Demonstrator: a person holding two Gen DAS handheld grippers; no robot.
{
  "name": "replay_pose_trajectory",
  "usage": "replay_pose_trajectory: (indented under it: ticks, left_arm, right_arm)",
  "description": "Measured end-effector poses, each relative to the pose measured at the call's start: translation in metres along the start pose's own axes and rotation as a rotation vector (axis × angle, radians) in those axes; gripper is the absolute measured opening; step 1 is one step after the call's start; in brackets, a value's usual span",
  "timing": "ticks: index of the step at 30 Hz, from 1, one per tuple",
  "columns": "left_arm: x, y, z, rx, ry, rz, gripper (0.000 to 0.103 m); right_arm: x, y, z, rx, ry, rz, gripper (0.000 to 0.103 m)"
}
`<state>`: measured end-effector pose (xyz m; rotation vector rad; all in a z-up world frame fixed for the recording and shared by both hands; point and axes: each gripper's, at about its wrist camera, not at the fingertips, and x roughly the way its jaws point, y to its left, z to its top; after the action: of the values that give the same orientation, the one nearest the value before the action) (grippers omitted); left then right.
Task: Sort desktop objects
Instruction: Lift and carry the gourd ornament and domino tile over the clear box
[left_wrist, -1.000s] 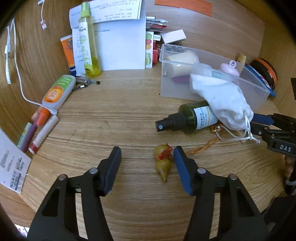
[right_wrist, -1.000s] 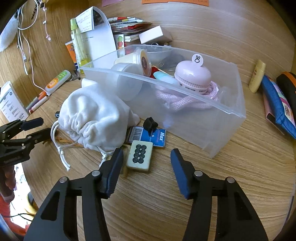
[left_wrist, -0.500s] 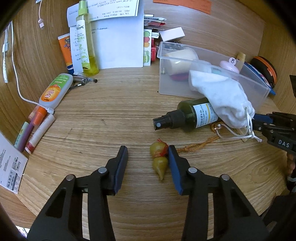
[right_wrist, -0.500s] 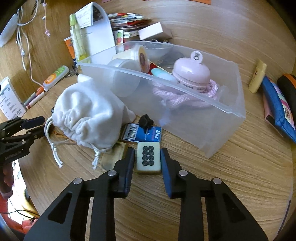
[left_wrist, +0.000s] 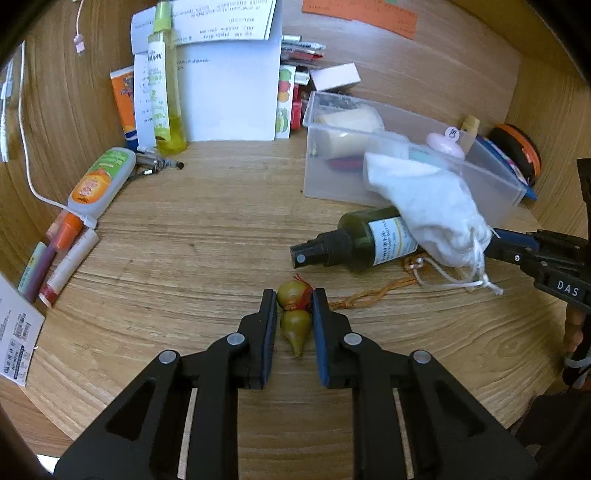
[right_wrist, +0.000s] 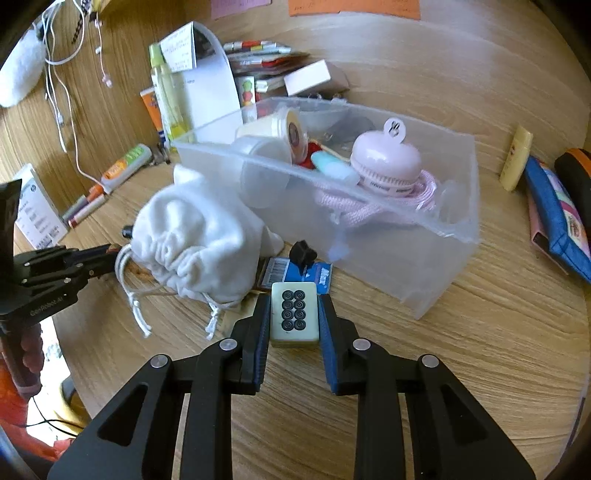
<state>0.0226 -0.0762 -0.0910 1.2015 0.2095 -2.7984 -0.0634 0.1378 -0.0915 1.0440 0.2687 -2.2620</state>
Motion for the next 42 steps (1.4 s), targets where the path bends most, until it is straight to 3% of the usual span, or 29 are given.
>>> replay_pose_trajectory:
  ticks: [16, 31, 42]
  left_arm:
    - [-0.048, -0.025, 0.022, 0.021, -0.125, -0.057, 0.018]
    - [-0.041, -0.023, 0.061, -0.024, -0.162, -0.091, 0.018]
    - [-0.025, -0.032, 0.091, -0.005, -0.173, -0.124, 0.018]
  right_arm:
    - [-0.034, -0.011, 0.012, 0.016, -0.095, 0.0, 0.022]
    - [-0.056, -0.028, 0.032, 0.031, -0.187, -0.013, 0.022]
    - [-0.054, -0.043, 0.047, 0.048, -0.205, -0.017, 0.022]
